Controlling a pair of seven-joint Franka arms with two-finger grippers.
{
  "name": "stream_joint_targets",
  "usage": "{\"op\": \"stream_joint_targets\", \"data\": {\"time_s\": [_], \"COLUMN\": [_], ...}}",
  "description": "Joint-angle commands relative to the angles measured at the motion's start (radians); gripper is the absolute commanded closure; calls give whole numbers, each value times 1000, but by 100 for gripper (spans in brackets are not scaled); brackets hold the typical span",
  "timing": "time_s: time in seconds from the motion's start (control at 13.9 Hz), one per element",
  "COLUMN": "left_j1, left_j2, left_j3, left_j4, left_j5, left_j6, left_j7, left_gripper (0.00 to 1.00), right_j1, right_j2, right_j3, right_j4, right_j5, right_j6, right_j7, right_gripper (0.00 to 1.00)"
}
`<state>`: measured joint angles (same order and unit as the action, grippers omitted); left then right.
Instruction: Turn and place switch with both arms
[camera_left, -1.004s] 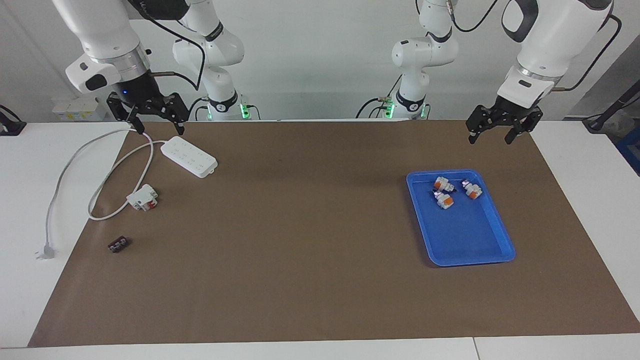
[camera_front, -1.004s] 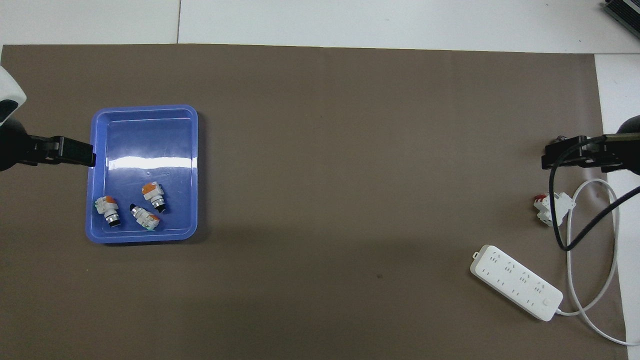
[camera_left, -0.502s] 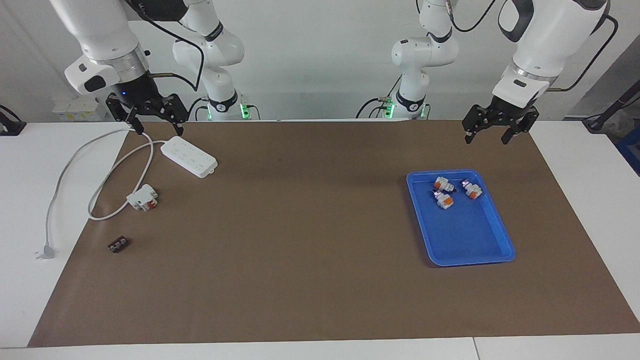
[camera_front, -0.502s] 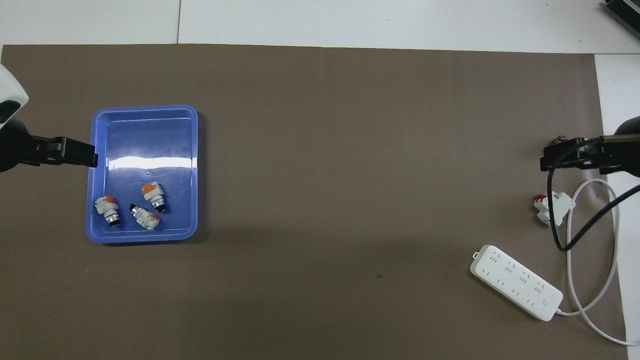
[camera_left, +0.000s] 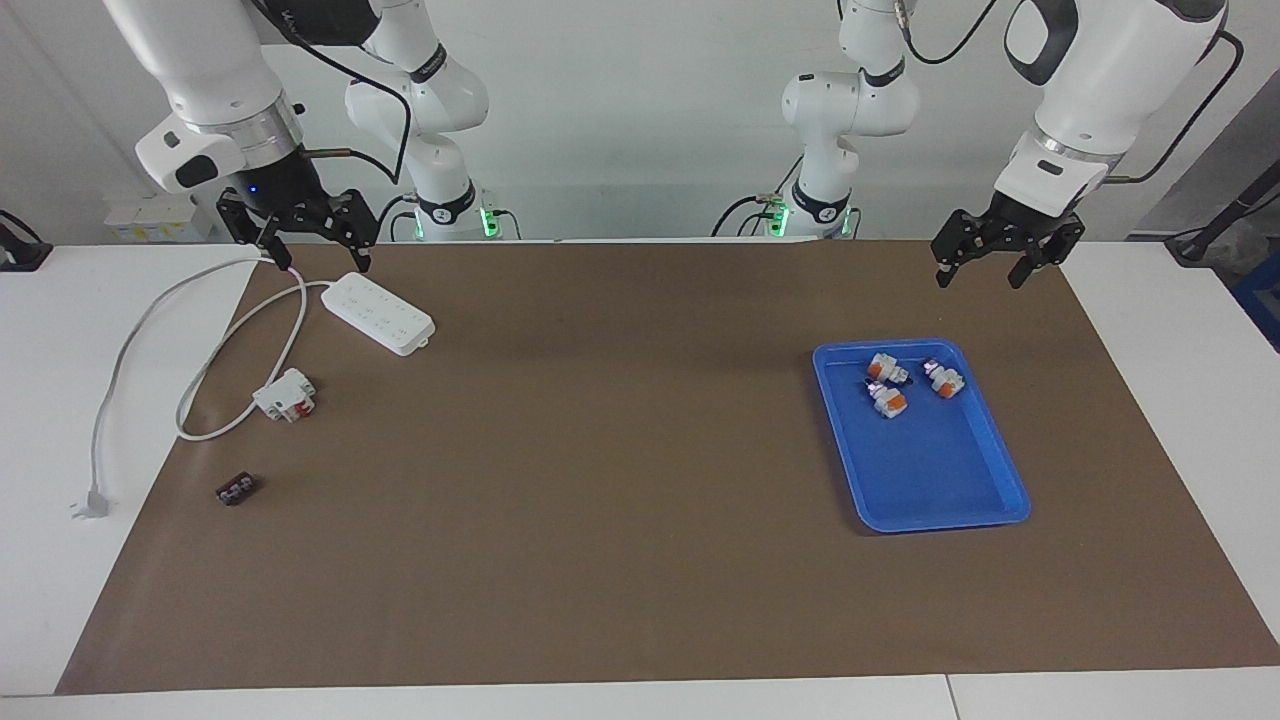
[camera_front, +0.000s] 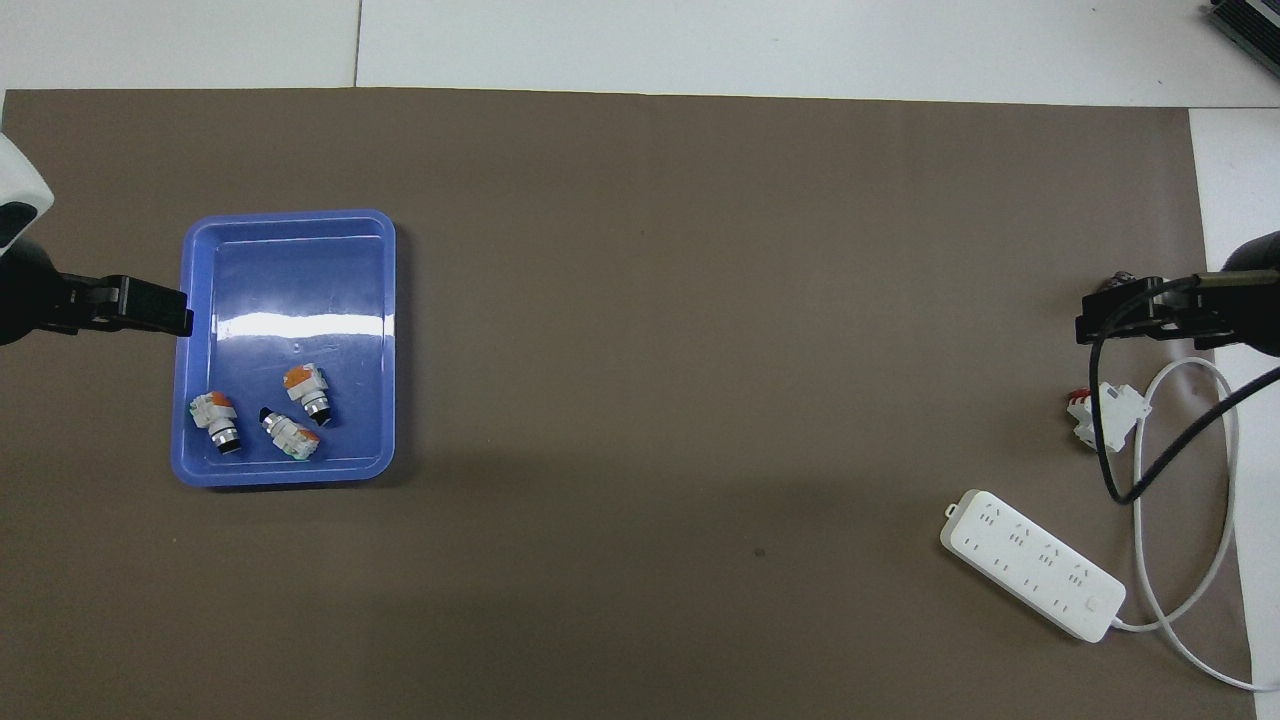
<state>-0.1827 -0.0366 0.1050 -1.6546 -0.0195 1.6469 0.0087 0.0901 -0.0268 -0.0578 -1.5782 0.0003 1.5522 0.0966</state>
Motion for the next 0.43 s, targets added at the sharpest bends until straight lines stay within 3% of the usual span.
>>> {"op": "stream_joint_targets", "data": {"time_s": [0.0,0.36], "left_j1": [-30,-40], "left_j2": [-23,-19], "left_j3": [22,19], "left_j4": [-22,1], "left_j5": [26,52], "left_j6": [-25,-84], "left_j7": [-7,-7], "left_gripper": [2,2], "right_j1": [-4,-6], "right_j2": [-13,-13], "right_j3": [3,1], "right_j4": [-16,-16], "right_j5": [-6,-6], "right_j6": [-1,2], "right_j7": [9,18], "right_gripper": [0,0]}}
